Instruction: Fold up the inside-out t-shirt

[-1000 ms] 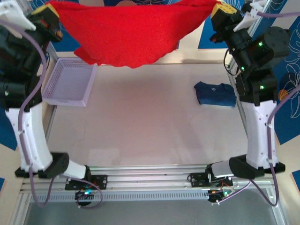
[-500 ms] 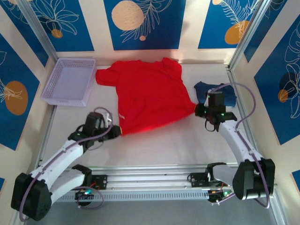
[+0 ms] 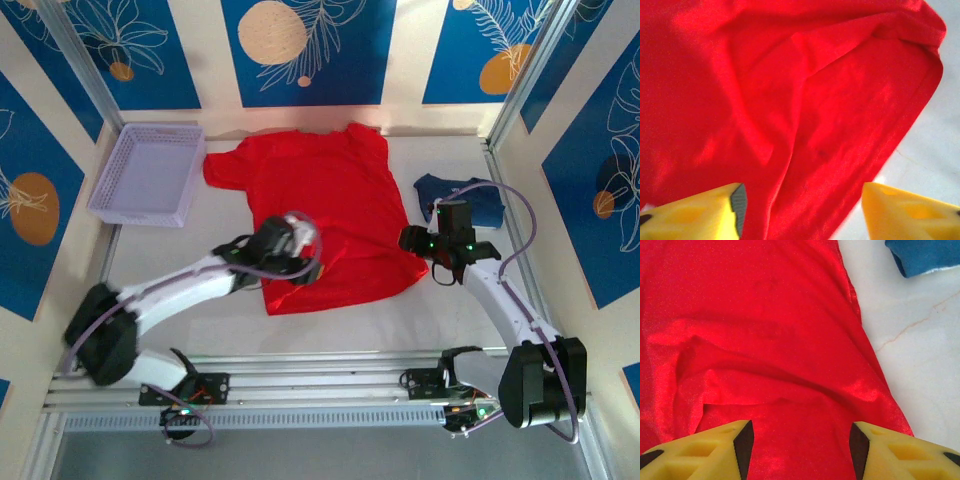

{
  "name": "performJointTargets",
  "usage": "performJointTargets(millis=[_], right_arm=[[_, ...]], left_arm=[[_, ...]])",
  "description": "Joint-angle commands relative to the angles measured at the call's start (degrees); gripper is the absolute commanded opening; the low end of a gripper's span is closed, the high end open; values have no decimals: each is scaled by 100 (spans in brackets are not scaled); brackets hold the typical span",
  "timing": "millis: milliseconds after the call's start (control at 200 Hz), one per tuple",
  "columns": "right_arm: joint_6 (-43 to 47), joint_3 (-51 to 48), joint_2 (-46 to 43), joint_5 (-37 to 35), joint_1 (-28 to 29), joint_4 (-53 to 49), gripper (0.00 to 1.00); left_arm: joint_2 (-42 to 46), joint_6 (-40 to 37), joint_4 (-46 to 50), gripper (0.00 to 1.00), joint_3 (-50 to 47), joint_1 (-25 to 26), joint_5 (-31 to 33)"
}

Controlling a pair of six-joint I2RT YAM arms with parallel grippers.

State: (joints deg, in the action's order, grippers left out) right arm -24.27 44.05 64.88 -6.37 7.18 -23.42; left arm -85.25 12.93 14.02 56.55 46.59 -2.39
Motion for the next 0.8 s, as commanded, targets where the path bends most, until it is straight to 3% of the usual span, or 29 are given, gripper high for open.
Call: performJointTargets(millis=[0, 305, 465, 650, 720, 795], right_arm=[[-1, 339, 102, 176, -4, -3, 56], [45, 204, -125, 272, -157, -83, 57], [-30, 162, -129, 427, -162, -72, 57], [-14, 92, -226, 524, -34, -109, 57], [89, 8, -374, 637, 56, -42, 57], [234, -167, -642, 860, 205, 115, 56]], left_arm=[[-1135, -1204, 27, 58, 862, 242, 578], [-3243, -1889, 439, 58, 2688, 215, 1088], [-3588, -1915, 524, 39, 2992, 167, 1111], [-3586, -1782, 534, 6, 3030, 81, 1006], [-3377, -1664, 464, 0, 2955, 36, 821], [-3077, -1491, 435, 0, 2851, -41, 495]])
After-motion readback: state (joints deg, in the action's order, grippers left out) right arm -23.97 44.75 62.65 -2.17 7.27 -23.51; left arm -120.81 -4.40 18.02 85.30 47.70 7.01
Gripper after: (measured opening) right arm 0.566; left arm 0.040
